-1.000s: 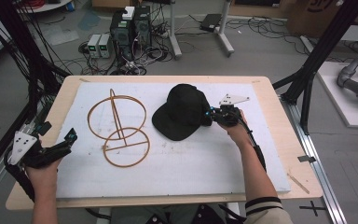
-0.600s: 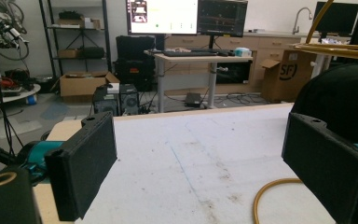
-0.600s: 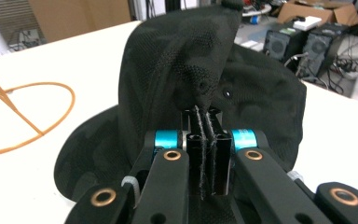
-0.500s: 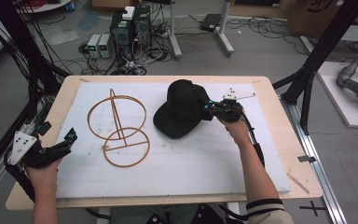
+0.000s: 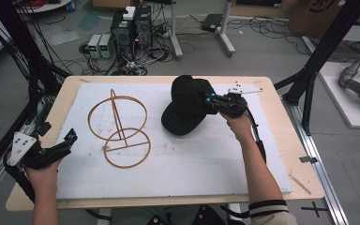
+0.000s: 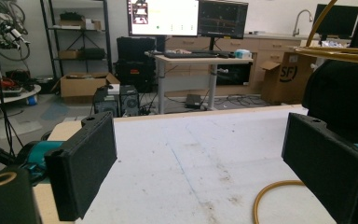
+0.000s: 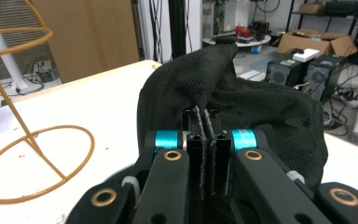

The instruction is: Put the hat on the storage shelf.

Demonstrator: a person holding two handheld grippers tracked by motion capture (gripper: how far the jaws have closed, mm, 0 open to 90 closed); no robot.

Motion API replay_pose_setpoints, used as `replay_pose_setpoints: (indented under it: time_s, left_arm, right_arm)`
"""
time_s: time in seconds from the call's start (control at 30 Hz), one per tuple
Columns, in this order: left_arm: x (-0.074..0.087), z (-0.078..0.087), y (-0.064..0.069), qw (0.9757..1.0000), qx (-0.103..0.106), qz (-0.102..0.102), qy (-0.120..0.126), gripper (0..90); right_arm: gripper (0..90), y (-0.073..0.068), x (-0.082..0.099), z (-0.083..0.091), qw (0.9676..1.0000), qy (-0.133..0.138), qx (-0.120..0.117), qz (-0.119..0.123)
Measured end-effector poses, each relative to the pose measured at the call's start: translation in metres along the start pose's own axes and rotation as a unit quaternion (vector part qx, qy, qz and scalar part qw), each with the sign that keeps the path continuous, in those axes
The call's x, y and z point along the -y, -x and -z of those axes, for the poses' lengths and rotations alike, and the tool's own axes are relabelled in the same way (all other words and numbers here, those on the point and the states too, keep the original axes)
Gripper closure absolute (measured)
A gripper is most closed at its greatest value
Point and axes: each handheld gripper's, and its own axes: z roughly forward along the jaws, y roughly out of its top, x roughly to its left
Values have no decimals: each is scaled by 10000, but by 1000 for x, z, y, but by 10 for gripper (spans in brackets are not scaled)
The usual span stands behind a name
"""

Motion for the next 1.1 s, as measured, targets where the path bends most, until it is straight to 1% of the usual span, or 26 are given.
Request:
replay_pose_setpoints:
  time_s: [0.07,0.17,0.2,0.33,0.4,0.43,0.47,0.53,0.8,0.87,1.03,1.1]
  left_arm:
    - [0,0,0,10000,3,4,1,104]
    - [0,0,0,10000,7,3,-1,104]
    - [0,0,0,10000,6,-2,4,104]
    - [0,0,0,10000,6,11,8,104]
    - [0,0,0,10000,5,20,13,104]
    - [0,0,0,10000,7,16,11,104]
    - [0,0,0,10000,4,15,12,104]
    - [0,0,0,10000,9,12,5,104]
    - [0,-1,0,10000,11,48,16,104]
    - [0,0,0,10000,7,51,16,104]
    - [0,-1,0,10000,11,60,30,104]
    - [0,0,0,10000,8,49,27,104]
  right_arm:
    - [893,-2,-5,1,10000,66,-53,32]
    - [893,-4,-9,2,9999,114,-65,44]
    - [893,-4,-9,2,9999,123,-32,65]
    - [893,-4,-13,4,9998,197,67,-23]
    - [893,-5,-17,4,9997,215,98,2]
    - [893,-7,-23,5,9995,281,107,23]
    - [893,-7,-23,5,9995,281,107,23]
    - [893,-9,-30,6,9993,371,105,33]
    - [892,-19,-51,10,9983,556,96,136]
    - [892,-22,-57,11,9978,643,75,130]
    - [892,-27,-69,12,9971,740,96,158]
    - [892,-30,-73,12,9968,791,87,117]
